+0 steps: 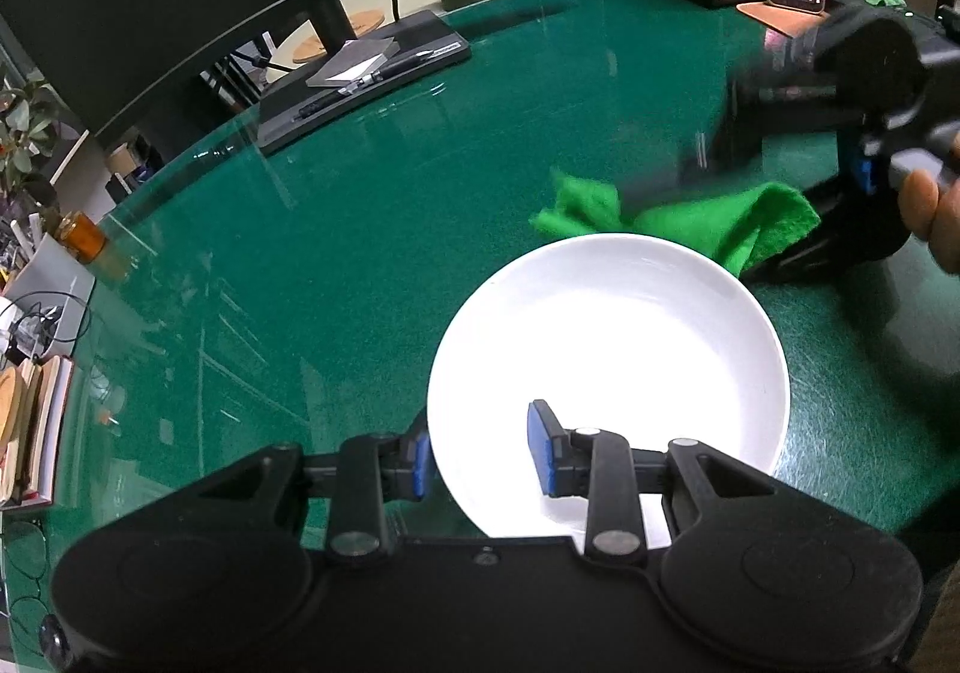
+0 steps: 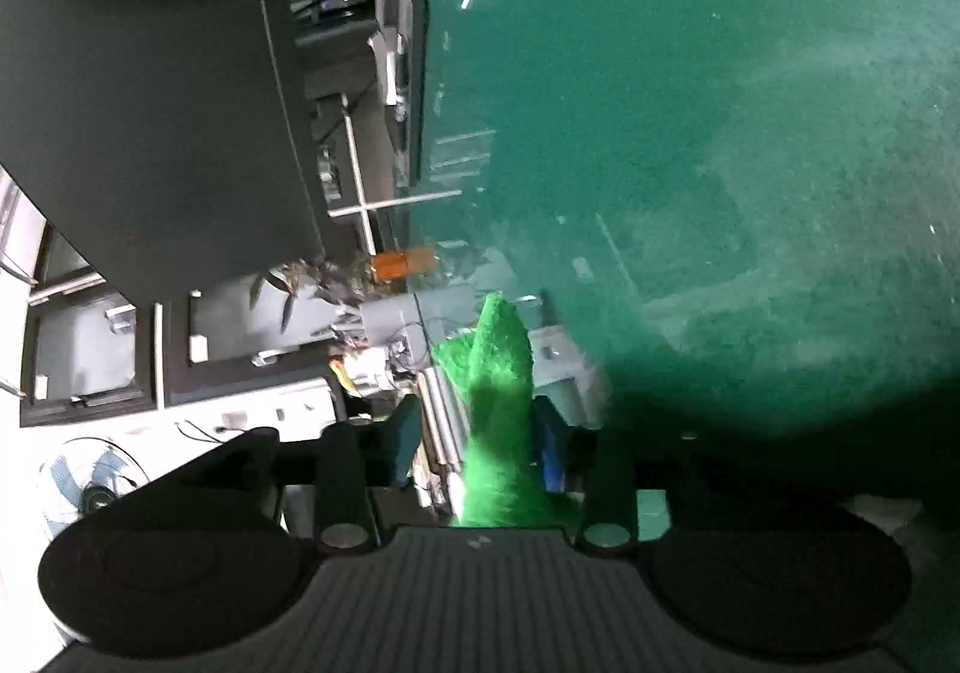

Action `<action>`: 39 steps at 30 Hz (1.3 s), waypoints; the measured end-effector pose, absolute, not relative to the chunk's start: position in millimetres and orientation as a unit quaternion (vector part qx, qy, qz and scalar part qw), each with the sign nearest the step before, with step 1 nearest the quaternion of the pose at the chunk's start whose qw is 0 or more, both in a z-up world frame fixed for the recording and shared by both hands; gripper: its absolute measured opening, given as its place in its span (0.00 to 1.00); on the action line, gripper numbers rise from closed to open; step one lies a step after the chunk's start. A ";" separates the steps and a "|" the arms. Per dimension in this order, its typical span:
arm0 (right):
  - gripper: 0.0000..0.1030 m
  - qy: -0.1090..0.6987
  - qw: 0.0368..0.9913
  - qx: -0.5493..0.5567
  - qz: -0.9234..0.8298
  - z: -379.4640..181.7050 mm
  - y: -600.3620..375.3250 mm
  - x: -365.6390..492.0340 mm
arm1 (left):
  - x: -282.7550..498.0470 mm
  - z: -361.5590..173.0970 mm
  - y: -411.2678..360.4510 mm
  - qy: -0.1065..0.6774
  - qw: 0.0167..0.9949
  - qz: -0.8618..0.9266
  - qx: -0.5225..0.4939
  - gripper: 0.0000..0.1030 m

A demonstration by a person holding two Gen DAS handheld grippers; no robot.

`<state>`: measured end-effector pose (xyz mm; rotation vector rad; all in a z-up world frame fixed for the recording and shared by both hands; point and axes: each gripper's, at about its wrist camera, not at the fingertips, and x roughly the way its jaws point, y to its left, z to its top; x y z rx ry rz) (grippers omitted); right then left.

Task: Clean bowl
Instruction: 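Wipe the green cloth across the bowl rim with the right tool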

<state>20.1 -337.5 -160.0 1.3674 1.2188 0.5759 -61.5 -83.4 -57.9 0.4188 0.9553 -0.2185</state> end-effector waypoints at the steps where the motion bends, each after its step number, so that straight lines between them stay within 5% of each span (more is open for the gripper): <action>1: 0.08 0.527 0.577 0.575 0.242 -160.6 -336.0 19.5 | -61.9 -57.9 -83.4 0.455 0.861 -0.104 0.200 0.30; 3: 0.09 0.524 0.584 0.570 0.244 -160.4 -335.4 15.6 | -62.8 -57.7 -83.3 0.454 0.862 -0.105 0.201 0.30; 5: 0.20 0.513 0.652 0.484 0.278 -135.5 -330.6 15.7 | -63.0 -57.7 -83.4 0.453 0.862 -0.106 0.202 0.30; 7: 0.63 0.495 0.702 0.429 0.277 -114.2 -328.7 14.8 | -62.7 -57.8 -83.4 0.452 0.862 -0.108 0.203 0.30; 8: 0.64 0.485 0.726 0.402 0.277 -103.7 -327.8 14.3 | -63.0 -57.7 -83.4 0.452 0.862 -0.108 0.203 0.30; 11: 0.37 0.483 0.715 0.420 0.281 -102.2 -330.7 18.6 | -63.2 -57.9 -83.5 0.450 0.863 -0.109 0.204 0.30; 14: 0.00 0.499 0.695 0.440 0.274 -111.1 -330.5 22.1 | -63.5 -58.3 -83.2 0.448 0.863 -0.109 0.205 0.30; 21: 0.00 0.540 0.619 0.502 0.271 -142.9 -343.6 2.3 | -62.8 -58.8 -82.0 0.445 0.865 -0.112 0.204 0.30; 23: 0.06 0.535 0.609 0.518 0.272 -143.9 -345.8 0.3 | -62.6 -58.9 -81.9 0.445 0.865 -0.112 0.203 0.30; 25: 0.26 0.517 0.617 0.530 0.268 -139.7 -352.1 -2.5 | -62.6 -58.5 -81.8 0.445 0.865 -0.111 0.202 0.30; 27: 0.36 0.489 0.644 0.525 0.264 -129.4 -358.8 -4.4 | -61.7 -58.6 -81.7 0.445 0.866 -0.111 0.201 0.30; 33: 0.36 0.512 0.667 0.476 0.257 -124.5 -350.4 2.0 | -62.0 -58.2 -82.3 0.445 0.865 -0.111 0.201 0.30; 37: 0.10 0.549 0.642 0.460 0.274 -136.9 -328.9 5.5 | -62.9 -58.2 -82.9 0.444 0.866 -0.110 0.202 0.30; 39: 0.05 0.538 0.637 0.491 0.250 -146.4 -335.9 6.2 | -63.5 -58.4 -83.0 0.443 0.867 -0.109 0.202 0.30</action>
